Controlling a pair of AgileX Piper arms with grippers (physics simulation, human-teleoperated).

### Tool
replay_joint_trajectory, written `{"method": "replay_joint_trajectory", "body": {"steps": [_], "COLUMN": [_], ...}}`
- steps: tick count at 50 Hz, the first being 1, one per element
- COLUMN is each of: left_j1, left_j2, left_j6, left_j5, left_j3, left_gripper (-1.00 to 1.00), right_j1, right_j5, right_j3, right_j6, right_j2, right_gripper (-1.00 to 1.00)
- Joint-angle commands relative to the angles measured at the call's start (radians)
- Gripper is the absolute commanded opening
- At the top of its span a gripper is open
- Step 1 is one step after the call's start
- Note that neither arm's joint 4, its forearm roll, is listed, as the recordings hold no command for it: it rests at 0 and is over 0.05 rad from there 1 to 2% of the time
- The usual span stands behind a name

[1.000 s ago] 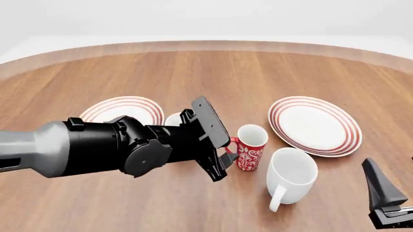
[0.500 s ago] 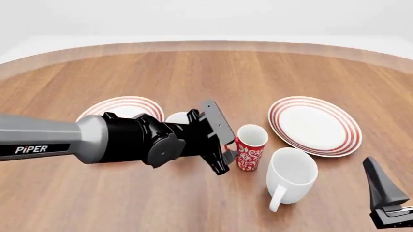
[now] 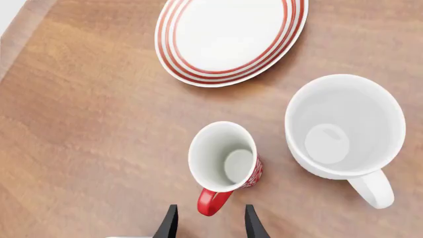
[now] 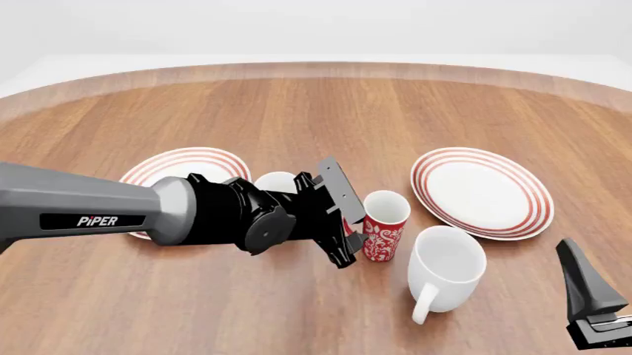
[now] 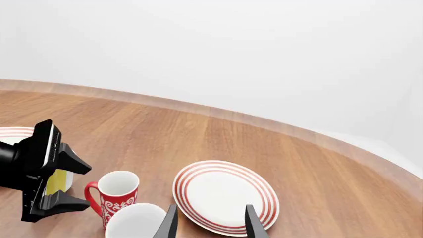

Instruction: Put the red mug on the left plate.

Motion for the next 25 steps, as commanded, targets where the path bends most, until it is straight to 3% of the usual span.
{"method": "replay_joint_trajectory", "body": {"steps": [1, 25], "left_j1": [0.013, 0.037], "left_j2": [0.031, 0.111], "left_j6": [0.002, 0.005], "left_j5": [0.000, -0.014], "left_j3": [-0.026, -0.068], "left_gripper": [1.00, 1.00], "right_j1": [0.004, -0.002], "right_j5": [-0.004, -0.002], "right_j3": [-0.002, -0.006], "right_j6": [-0.005, -0.006], "right_j2": [0.000, 0.000], "right_gripper": [1.00, 1.00]}}
